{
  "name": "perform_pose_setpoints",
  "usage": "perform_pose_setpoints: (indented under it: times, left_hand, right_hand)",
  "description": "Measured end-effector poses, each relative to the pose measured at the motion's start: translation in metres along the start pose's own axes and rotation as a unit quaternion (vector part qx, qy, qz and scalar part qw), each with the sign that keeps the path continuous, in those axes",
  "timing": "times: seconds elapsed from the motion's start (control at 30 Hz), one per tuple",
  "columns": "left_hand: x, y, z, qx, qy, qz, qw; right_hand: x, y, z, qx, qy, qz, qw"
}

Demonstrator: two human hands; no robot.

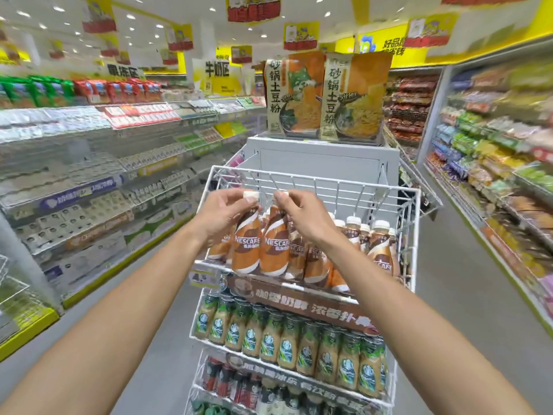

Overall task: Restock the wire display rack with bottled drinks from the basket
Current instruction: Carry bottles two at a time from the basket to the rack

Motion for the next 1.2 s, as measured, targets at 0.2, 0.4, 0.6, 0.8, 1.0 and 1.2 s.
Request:
perform_pose_setpoints:
  times: [0.2, 0.4, 0.6, 0.8, 1.0, 1.2]
  left_hand:
    - [-0.029, 0.039, 0.055, -0.001, 0.09, -0.027, 0.996]
    - [-0.025, 0.072, 0.066, -0.043, 0.156, -0.069, 0.984]
    - [-0.052, 0.064, 0.075, -0.053, 0.139, 0.099, 0.984]
    - [-0.053, 0.06, 0.082, -0.072, 0.176, 0.149, 0.97]
    - [-0.05, 0.05, 0.079, -0.058, 0.168, 0.195, 0.965]
    - [-0.025, 0.01, 0.092, 0.06, 0.207, 0.45, 0.867]
  right_hand:
    - [0.014, -0.021, 0.028, 0.071, -0.035, -0.021, 0.997]
    - [0.028, -0.035, 0.032, 0.122, -0.036, -0.077, 0.989]
    - [0.032, -0.036, 0.049, 0.164, -0.011, -0.104, 0.981]
    - [0.033, -0.036, 0.06, 0.2, -0.003, -0.18, 0.963]
    - [0.033, -0.028, 0.061, 0.193, -0.023, -0.219, 0.956]
    - [0.009, -0.004, 0.037, 0.166, -0.078, -0.235, 0.955]
Point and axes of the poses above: each hand's wrist, its own z-axis towards the middle knuckle, its own x-axis out of the palm, y = z × x, the point moved 6 cm from there along z, towards the middle knuckle, and after that the axes turned 13 degrees about y, right-handed, at the moved point
